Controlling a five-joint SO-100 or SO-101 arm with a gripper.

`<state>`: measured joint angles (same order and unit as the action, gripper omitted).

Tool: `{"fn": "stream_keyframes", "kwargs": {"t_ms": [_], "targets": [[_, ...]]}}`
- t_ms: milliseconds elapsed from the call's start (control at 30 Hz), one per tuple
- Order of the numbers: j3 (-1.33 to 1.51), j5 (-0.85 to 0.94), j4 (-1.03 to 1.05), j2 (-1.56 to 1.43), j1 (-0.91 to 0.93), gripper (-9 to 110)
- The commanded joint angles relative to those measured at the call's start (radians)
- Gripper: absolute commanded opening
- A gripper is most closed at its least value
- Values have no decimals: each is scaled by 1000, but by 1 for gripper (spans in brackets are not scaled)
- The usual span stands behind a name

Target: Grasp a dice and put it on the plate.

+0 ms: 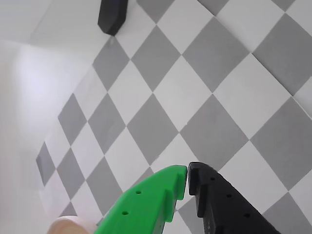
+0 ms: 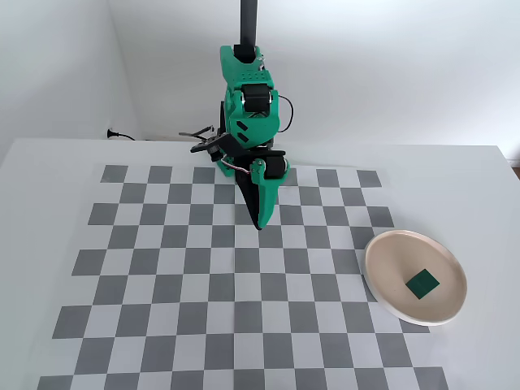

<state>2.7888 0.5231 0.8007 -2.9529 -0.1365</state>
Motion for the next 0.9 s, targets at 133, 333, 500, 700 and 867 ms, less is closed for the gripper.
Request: {"fn": "stream_keyframes", "kwargs": {"t_ms": [133, 333, 500, 700, 867], "targets": [[132, -227, -20, -221, 6, -4], [216, -344, 61, -382, 34, -4], [307, -364, 49, -376, 58, -4], [307, -551, 52, -383, 141, -4], [307, -494, 135, -383, 146, -4]]}}
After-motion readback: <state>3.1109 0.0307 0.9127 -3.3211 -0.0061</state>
